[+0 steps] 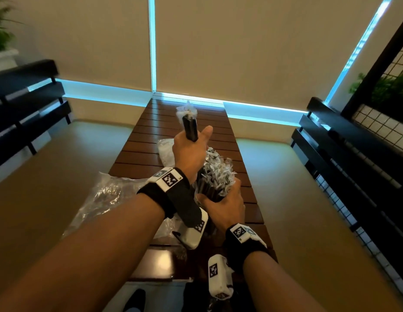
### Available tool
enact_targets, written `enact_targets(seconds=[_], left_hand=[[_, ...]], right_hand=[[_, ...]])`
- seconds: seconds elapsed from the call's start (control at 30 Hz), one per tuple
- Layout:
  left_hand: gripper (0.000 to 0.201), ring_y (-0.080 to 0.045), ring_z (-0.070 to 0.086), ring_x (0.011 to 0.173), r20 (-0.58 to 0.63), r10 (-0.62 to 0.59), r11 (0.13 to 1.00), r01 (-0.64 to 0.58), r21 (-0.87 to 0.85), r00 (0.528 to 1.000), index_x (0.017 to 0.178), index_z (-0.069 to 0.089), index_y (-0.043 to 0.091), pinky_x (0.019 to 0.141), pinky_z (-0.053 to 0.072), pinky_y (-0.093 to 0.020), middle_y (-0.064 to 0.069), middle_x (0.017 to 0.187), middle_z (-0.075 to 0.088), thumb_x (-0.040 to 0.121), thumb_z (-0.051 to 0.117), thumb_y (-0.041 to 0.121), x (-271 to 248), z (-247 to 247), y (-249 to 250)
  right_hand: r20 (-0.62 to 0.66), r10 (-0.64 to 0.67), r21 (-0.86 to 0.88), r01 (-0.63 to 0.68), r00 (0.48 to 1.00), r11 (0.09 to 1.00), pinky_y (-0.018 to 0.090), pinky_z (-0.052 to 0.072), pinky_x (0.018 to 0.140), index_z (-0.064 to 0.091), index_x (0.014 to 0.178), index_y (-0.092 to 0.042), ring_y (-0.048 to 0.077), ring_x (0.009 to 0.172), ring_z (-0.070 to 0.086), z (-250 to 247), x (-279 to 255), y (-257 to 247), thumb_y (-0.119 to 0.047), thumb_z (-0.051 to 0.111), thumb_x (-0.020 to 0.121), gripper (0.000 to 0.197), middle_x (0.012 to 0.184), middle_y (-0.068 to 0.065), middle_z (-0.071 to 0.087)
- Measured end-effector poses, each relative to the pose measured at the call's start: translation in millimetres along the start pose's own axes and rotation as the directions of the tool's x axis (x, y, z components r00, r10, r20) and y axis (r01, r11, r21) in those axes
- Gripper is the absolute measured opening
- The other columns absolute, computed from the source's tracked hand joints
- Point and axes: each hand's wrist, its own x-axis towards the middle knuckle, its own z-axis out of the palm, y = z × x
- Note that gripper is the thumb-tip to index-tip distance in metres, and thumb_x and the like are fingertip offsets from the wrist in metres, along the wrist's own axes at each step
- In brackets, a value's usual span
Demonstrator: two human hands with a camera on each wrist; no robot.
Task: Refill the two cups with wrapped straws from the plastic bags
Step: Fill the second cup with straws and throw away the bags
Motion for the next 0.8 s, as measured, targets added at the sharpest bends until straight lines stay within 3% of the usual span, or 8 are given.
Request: enact_targets(seconds=[0.2, 0.3, 0.37, 0.5, 0.57, 0.63, 0.7, 0.8], left_hand=[[0.045, -0.024, 0.055, 0.063, 0.088, 0.150, 0.979, -0.160, 0.127, 0.985, 0.062, 0.044, 0.018, 0.071, 0.054, -0.053, -0.001, 0.060, 0.051, 0.086, 0.073, 0.044, 1.8, 5.7, 8.4], [0.046, -0.036, 0.058, 0.067, 0.100, 0.157, 0.977, -0.170, 0.132, 0.982, 0.065, 0.047, 0.013, 0.072, 0.053, -0.055, -0.008, 0.063, 0.053, 0.085, 0.072, 0.046, -4.3, 7.5, 2.2], [0.046, -0.034, 0.059, 0.067, 0.083, 0.120, 0.983, -0.130, 0.128, 0.989, 0.065, 0.050, 0.012, 0.074, 0.054, -0.053, -0.008, 0.063, 0.055, 0.084, 0.072, 0.048, -5.0, 9.3, 0.9], [0.034, -0.016, 0.057, 0.068, -0.057, -0.017, 0.999, 0.019, 0.034, 0.998, 0.068, 0.050, 0.021, 0.065, 0.052, -0.035, 0.003, 0.067, 0.054, 0.088, 0.071, 0.038, 7.4, 8.8, 13.4], [0.036, -0.013, 0.053, 0.062, -0.063, 0.046, 0.997, -0.042, 0.059, 0.997, 0.068, 0.047, 0.018, 0.059, 0.046, -0.024, 0.002, 0.066, 0.050, 0.091, 0.070, 0.035, 13.7, 4.3, 23.8], [0.037, -0.012, 0.050, 0.058, -0.043, 0.123, 0.988, -0.118, 0.101, 0.991, 0.068, 0.045, 0.017, 0.054, 0.044, -0.020, 0.000, 0.065, 0.049, 0.091, 0.069, 0.034, 18.5, -0.2, 31.2], [0.036, -0.014, 0.053, 0.062, -0.014, 0.123, 0.983, -0.120, 0.137, 0.992, 0.069, 0.047, 0.016, 0.056, 0.046, -0.024, -0.003, 0.068, 0.052, 0.090, 0.071, 0.035, 19.5, -1.3, 30.9], [0.038, -0.020, 0.056, 0.068, 0.016, 0.023, 0.991, -0.025, 0.132, 1.000, 0.065, 0.046, 0.020, 0.067, 0.052, -0.036, 0.002, 0.064, 0.050, 0.088, 0.072, 0.036, 13.8, 2.8, 18.0]], right_hand=[[0.012, -0.007, 0.034, 0.006, 1.000, 0.999, 0.035, 0.051, 0.083, 0.034, 0.118, -0.033, 0.029, 0.106, 0.064, -1.7, -0.3, -1.1, -0.059, 0.078, 0.064, 0.074, 0.117, -0.001, 0.064], [-0.001, -0.011, 0.029, 0.011, 1.000, 1.000, 0.033, 0.048, 0.080, 0.034, 0.117, -0.032, 0.030, 0.104, 0.064, 0.1, 0.7, -0.9, -0.057, 0.077, 0.066, 0.071, 0.115, 0.000, 0.065], [-0.011, -0.017, 0.013, 0.017, 1.000, 1.000, 0.031, 0.047, 0.078, 0.034, 0.116, -0.030, 0.029, 0.102, 0.065, 0.0, 2.3, 1.0, -0.054, 0.076, 0.067, 0.069, 0.110, 0.000, 0.065], [-0.001, -0.019, 0.004, 0.019, 1.000, 1.000, 0.028, 0.046, 0.078, 0.034, 0.115, -0.031, 0.025, 0.099, 0.065, -0.5, 2.9, 5.3, -0.042, 0.076, 0.068, 0.064, 0.103, -0.004, 0.063], [0.006, -0.025, -0.003, 0.025, 1.000, 1.000, 0.029, 0.047, 0.081, 0.034, 0.117, -0.031, 0.025, 0.100, 0.065, -0.7, 2.3, 5.6, -0.039, 0.075, 0.070, 0.063, 0.107, -0.002, 0.064], [-0.001, -0.044, -0.016, 0.044, 0.999, 0.999, 0.031, 0.049, 0.084, 0.033, 0.119, -0.031, 0.025, 0.101, 0.064, -0.6, 1.4, 5.8, -0.042, 0.074, 0.072, 0.063, 0.110, -0.001, 0.065], [-0.001, -0.050, -0.024, 0.050, 0.999, 0.998, 0.031, 0.049, 0.084, 0.033, 0.120, -0.030, 0.024, 0.102, 0.064, -0.6, 0.4, 5.9, -0.044, 0.074, 0.073, 0.063, 0.111, -0.001, 0.064], [-0.011, -0.046, -0.037, 0.045, 0.999, 0.998, 0.031, 0.047, 0.082, 0.035, 0.119, -0.028, 0.026, 0.101, 0.065, 0.9, 0.5, 3.5, -0.047, 0.074, 0.074, 0.063, 0.110, -0.001, 0.064]])
